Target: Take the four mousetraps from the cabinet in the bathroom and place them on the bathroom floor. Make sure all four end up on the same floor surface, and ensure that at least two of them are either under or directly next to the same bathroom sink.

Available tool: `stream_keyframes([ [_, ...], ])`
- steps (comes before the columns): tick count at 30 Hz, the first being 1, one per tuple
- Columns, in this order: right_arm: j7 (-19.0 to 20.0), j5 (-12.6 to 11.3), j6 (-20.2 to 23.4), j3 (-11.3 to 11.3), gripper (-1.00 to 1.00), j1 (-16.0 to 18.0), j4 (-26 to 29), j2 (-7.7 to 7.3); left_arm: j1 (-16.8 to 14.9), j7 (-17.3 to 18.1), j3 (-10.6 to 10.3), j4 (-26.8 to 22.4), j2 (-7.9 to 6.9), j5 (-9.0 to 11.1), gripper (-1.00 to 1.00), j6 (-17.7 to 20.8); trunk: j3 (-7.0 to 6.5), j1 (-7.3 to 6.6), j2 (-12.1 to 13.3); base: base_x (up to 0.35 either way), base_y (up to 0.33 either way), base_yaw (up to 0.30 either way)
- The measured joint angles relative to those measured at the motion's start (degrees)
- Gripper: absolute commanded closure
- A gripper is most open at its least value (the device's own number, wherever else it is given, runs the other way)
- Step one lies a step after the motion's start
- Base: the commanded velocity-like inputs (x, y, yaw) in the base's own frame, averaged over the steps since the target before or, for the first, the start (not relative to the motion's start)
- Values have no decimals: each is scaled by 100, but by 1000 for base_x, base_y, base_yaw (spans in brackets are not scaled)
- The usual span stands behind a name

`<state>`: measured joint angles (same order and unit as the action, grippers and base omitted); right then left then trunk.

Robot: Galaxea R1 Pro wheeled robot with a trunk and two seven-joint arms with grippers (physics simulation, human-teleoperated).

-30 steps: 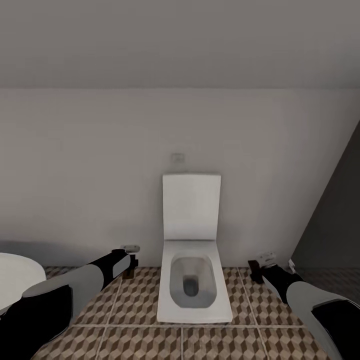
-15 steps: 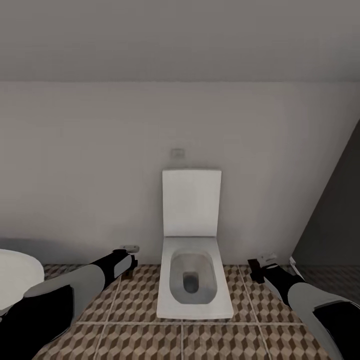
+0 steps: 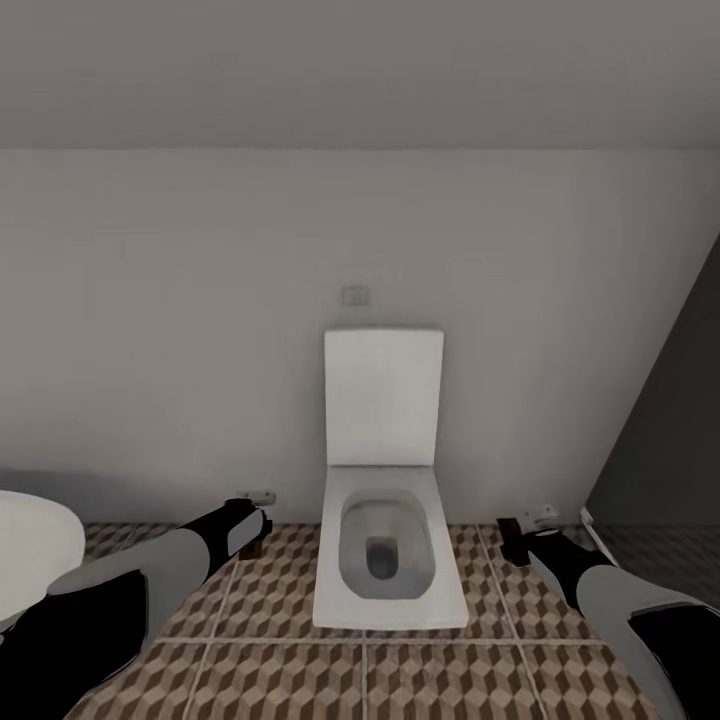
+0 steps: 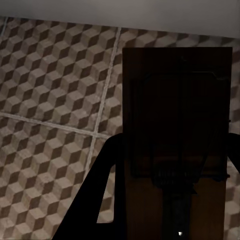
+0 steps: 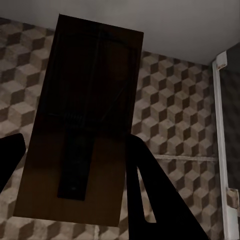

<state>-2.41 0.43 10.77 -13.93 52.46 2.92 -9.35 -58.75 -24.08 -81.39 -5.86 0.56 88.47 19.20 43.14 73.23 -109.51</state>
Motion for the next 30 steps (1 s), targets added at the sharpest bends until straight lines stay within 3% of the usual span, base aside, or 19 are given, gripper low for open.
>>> stream_keyframes([
  [30, 0, -4, 0, 2, 100, 0, -2, -5, 0, 0, 0, 1, -19, 2, 100, -9, 539, 659, -1203, 0, 0, 0],
])
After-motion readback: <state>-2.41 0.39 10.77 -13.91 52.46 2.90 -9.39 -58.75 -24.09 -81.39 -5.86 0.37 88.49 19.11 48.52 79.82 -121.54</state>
